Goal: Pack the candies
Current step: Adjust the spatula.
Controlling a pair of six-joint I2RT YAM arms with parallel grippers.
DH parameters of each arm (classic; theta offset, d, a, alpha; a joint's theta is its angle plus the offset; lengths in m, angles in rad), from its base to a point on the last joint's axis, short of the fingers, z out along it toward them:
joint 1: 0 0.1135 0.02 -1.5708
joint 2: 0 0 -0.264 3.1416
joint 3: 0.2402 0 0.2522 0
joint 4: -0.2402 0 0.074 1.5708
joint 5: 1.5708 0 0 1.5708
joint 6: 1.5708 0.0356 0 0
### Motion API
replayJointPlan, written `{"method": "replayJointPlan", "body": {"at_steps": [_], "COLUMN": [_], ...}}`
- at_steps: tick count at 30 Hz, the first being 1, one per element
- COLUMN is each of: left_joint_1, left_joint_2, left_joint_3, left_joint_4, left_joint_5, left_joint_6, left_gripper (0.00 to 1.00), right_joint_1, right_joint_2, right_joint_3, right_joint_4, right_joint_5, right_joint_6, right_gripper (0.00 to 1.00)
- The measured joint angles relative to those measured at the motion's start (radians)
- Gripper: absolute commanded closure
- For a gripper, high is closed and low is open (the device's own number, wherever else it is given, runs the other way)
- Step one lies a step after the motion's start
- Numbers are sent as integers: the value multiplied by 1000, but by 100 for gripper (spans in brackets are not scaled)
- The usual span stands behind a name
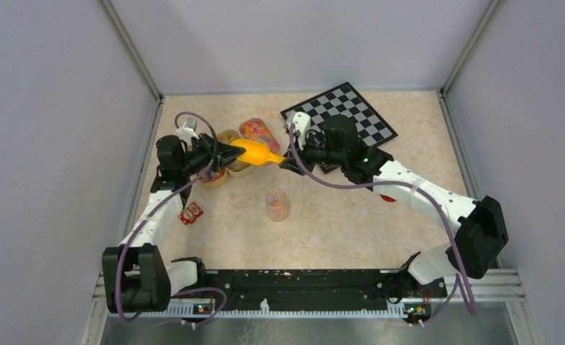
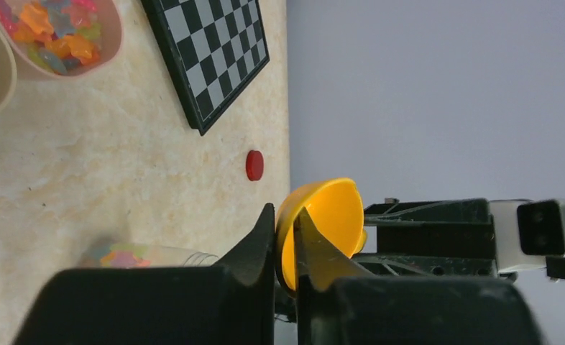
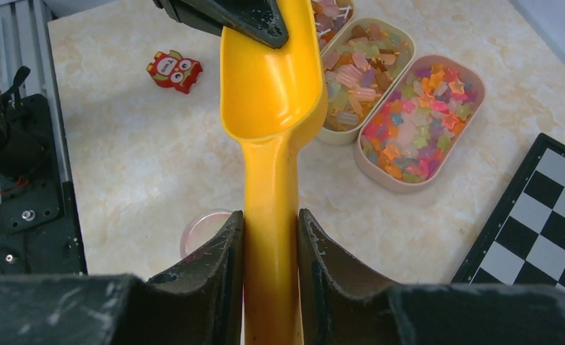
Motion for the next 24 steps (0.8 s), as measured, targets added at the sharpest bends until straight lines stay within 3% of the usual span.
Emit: {"method": "replayJointPlan", "body": {"at_steps": [3, 7, 9, 16, 24], "left_joint_1": [5, 6, 3, -1, -1], "left_joint_2": [6, 16, 16, -20, -91], "left_joint_3": [-27, -66, -74, -74, -56], "left_joint_4": [24, 92, 125, 174, 34], "left_joint_5": [-11, 8, 35, 110, 106], "left_joint_6": [-68, -154, -203, -298, -267], "left_gripper": [100, 100, 100, 100, 100], "right_joint_1": [0, -13, -23, -33, -33], "right_joint_2": [-1, -31, -66, -200, -217], "right_joint_3": [-23, -85, -126, -282, -311], "right_joint_4": [32, 120, 173, 332, 418], "right_joint_5": [-10, -46, -92, -222, -270], "right_joint_6": [-39, -60, -62, -204, -306], "right_gripper": [87, 55, 49, 46, 62]}}
